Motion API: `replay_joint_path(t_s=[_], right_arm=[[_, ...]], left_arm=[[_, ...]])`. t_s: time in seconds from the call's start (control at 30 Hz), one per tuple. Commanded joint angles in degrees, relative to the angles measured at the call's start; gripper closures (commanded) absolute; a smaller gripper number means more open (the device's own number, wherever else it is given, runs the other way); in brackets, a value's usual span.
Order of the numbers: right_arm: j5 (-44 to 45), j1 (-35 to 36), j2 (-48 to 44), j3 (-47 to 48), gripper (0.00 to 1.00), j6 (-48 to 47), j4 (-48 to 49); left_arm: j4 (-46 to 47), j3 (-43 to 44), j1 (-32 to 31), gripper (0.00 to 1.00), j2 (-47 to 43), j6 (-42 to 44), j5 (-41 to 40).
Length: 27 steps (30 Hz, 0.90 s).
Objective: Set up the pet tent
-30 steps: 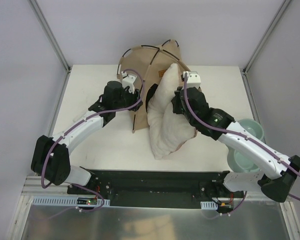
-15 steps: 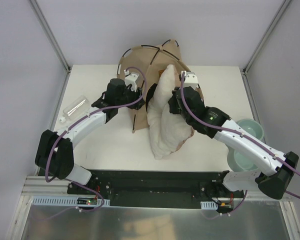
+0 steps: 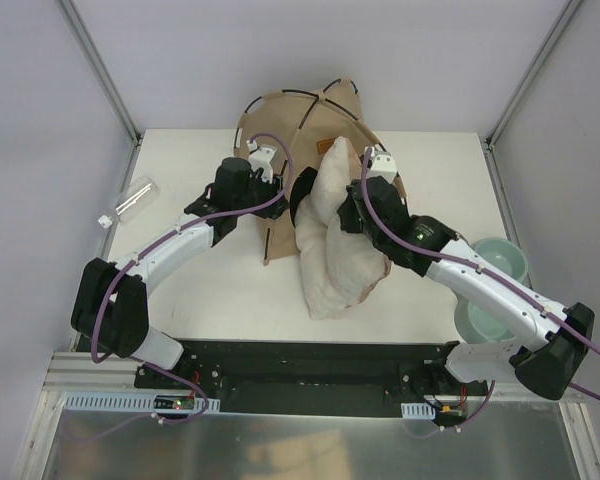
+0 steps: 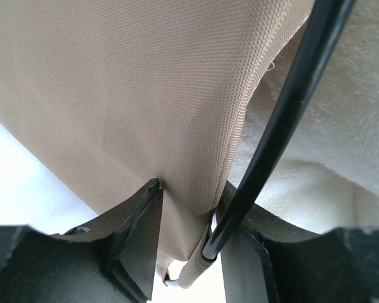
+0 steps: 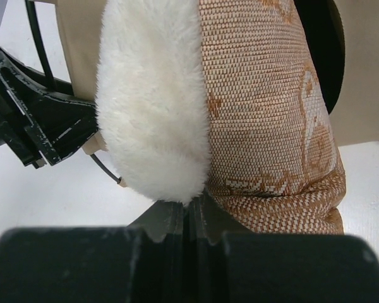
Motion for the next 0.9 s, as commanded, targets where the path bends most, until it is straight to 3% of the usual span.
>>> replay_joint_path(t_s=[0.0, 0.37, 0.63, 0.87], right_arm=[[-3.3, -1.8, -0.6, -1.6, 1.0, 3.0, -0.6], [-8.8, -5.7, 0.3, -1.2, 1.0, 0.8, 2.8], [-15.2, -8.6, -1.7, -0.7, 1.0, 0.3, 10.4], [-16.2, -11.2, -1.7, 4.7, 1.0, 8.5, 11.5]], left_arm=[[0.0, 1.9, -0.7, 0.6, -1.7, 0.1, -2.1], [0.1, 3.0, -1.4, 0.75, -0.7, 1.9, -3.7], [-0.6, 3.1, -1.4, 0.99, -0.8, 2.3, -3.0], [-0.9, 3.9, -1.4, 1.0, -0.1, 2.8, -2.3]])
